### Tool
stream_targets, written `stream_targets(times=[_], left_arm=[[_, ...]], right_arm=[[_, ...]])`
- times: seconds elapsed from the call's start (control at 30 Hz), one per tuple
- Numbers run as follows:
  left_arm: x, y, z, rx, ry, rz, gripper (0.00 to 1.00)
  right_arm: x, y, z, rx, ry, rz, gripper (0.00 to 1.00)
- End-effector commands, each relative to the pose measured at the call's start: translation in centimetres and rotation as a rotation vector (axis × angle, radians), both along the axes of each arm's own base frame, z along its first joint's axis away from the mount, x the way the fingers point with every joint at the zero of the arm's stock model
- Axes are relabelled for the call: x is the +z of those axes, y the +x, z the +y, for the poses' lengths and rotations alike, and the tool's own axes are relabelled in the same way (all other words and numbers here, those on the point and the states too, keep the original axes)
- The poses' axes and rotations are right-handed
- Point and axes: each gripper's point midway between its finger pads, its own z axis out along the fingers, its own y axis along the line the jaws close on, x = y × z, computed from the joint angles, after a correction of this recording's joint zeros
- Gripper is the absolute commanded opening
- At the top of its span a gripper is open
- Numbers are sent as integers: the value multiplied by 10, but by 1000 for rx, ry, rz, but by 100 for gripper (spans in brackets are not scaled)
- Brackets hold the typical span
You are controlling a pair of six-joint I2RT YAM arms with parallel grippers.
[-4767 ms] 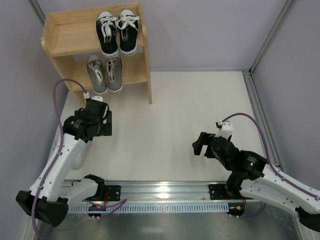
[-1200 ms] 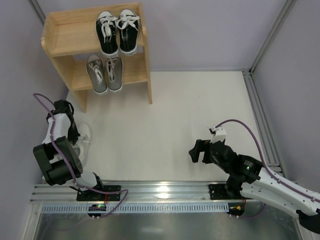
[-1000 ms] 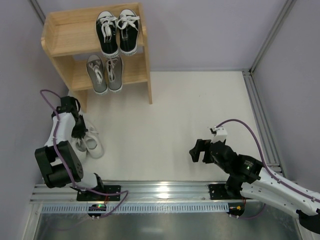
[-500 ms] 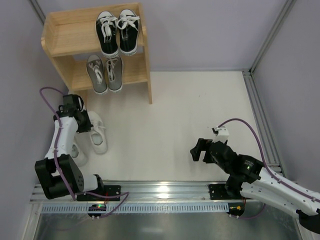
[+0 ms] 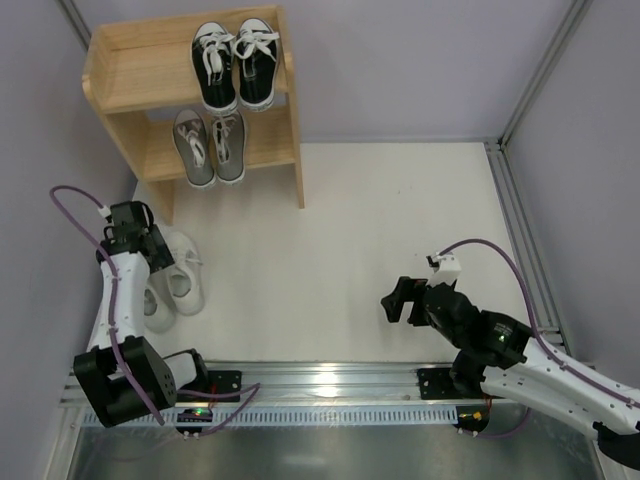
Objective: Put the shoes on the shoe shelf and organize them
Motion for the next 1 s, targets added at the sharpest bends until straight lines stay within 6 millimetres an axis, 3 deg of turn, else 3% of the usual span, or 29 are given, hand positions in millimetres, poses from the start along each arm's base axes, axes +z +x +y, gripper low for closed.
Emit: stream_targets(times=[0.0, 0.1, 0.33, 0.6, 0.7, 0.77, 0.8, 0.83, 0.87, 0.9, 0.97], left_arm=[[11, -12, 25, 109, 74, -2, 81], [-2, -16, 28, 117, 38, 68, 82], [-21, 0, 12, -2, -75, 115, 78], [-39, -1, 23, 42, -77, 185, 71], [-45, -2, 27, 55, -97, 203, 62], [-54, 0, 27, 51, -132, 219, 49], [-55, 2, 26, 36, -140, 222, 40], [-61, 2, 23, 28, -165, 243, 17], [-63, 2, 22, 23, -174, 252, 5], [-64, 2, 22, 20, -180, 257, 0], [-62, 4, 21, 20, -185, 242, 0]], right_arm=[[12, 4, 1, 15, 13, -50, 97], [13, 1, 0, 24, 26, -52, 97], [14, 0, -2, 13, 44, -54, 97], [12, -1, -3, 4, 41, -45, 97], [13, -1, -4, -2, 39, -43, 97], [13, -1, -6, -9, 38, -40, 97], [13, -1, -6, -11, 39, -41, 97], [13, -1, -7, -15, 39, -42, 97], [13, -1, -7, -15, 40, -39, 97], [14, -1, -7, -16, 45, -41, 97], [14, -1, -7, -17, 44, -41, 97]])
